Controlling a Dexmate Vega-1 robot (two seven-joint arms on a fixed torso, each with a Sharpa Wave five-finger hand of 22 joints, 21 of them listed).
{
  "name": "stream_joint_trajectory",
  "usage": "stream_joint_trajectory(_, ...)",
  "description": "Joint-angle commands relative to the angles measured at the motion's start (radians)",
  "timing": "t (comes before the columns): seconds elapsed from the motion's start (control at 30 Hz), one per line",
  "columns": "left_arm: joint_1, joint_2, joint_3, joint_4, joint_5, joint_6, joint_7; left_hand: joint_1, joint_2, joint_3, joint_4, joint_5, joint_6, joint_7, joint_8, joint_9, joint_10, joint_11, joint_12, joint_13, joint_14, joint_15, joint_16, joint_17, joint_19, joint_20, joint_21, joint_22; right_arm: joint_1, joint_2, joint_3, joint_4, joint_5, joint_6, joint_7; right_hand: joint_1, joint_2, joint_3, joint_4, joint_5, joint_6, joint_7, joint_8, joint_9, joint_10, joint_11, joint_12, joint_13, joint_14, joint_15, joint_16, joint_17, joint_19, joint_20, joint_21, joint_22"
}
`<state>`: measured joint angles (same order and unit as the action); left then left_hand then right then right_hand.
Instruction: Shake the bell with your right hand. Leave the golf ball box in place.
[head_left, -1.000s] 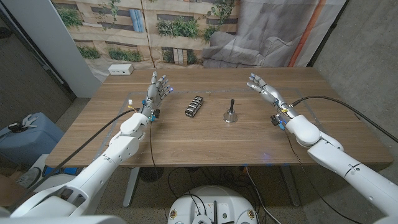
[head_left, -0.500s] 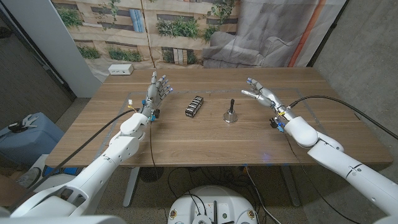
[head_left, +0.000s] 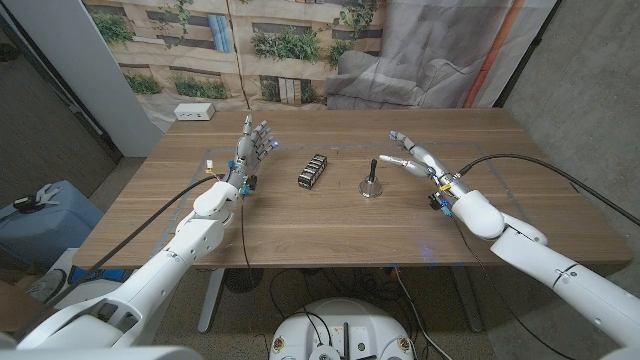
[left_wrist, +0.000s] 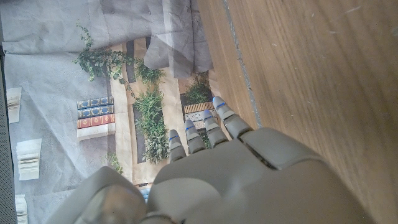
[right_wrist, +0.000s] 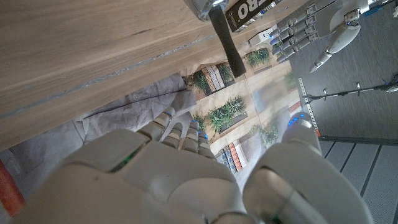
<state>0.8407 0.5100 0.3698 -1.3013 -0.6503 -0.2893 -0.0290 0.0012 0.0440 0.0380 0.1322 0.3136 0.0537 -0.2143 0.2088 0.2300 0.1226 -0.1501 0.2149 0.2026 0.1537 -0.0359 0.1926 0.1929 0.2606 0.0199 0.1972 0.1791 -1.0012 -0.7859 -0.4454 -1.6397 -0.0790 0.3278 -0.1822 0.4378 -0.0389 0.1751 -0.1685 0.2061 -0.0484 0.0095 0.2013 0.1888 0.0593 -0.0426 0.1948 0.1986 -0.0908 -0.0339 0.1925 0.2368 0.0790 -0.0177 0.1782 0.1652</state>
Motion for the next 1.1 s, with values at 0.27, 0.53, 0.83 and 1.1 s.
stream_joint_trajectory(0.27,0.000,0.000,0.000,-0.001,0.000,0.000,0.000,0.002,0.010,-0.001,0.007,0.006,0.000,-0.008,0.006,0.004,0.003,-0.006,0.005,0.005,0.008,-0.098,0.005,0.004,0.008,0.001,0.007,0.006,0.023,0.048,-0.060,0.056,-0.074,-0.009,-0.052,0.064,0.005,0.029,-0.009,-0.014,0.039,-0.014,0.020,0.003,0.049,-0.004,0.022,0.004,0.030,-0.010,0.018,-0.009,0.026,-0.002,0.014,0.003)
stream_joint_trajectory(0.53,0.000,0.000,0.000,-0.001,0.000,0.000,0.000,0.002,0.010,-0.001,0.007,0.006,0.000,-0.008,0.006,0.004,0.003,-0.005,0.006,0.005,0.008,-0.098,0.005,0.004,0.008,0.001,0.007,0.005,0.031,0.053,-0.077,0.067,-0.092,-0.028,-0.062,0.098,0.006,0.043,-0.006,-0.019,0.095,-0.023,0.039,0.005,0.080,-0.010,0.030,0.005,0.053,-0.022,0.026,-0.016,0.048,-0.006,0.018,0.003)
stream_joint_trajectory(0.83,0.000,0.000,0.000,0.000,0.000,0.000,0.000,0.002,0.010,-0.001,0.007,0.006,0.000,-0.008,0.006,0.004,0.004,-0.004,0.006,0.005,0.009,-0.098,0.006,0.004,0.008,0.000,0.007,0.006,0.044,0.059,-0.096,0.079,-0.107,-0.042,-0.065,0.135,0.004,0.058,-0.006,-0.021,0.156,-0.042,0.060,0.009,0.118,-0.022,0.036,0.006,0.082,-0.019,0.034,-0.023,0.079,0.002,0.021,0.003)
stream_joint_trajectory(1.1,0.000,0.000,0.000,0.000,0.000,0.000,0.000,0.002,0.010,-0.001,0.007,0.006,0.000,-0.008,0.006,0.004,0.003,-0.004,0.006,0.005,0.008,-0.098,0.005,0.004,0.008,0.001,0.007,0.006,0.054,0.069,-0.113,0.090,-0.118,-0.056,-0.074,0.170,-0.003,0.069,-0.005,-0.021,0.206,-0.060,0.081,0.013,0.169,-0.030,0.043,0.007,0.120,-0.023,0.046,-0.026,0.106,0.010,0.023,0.003)
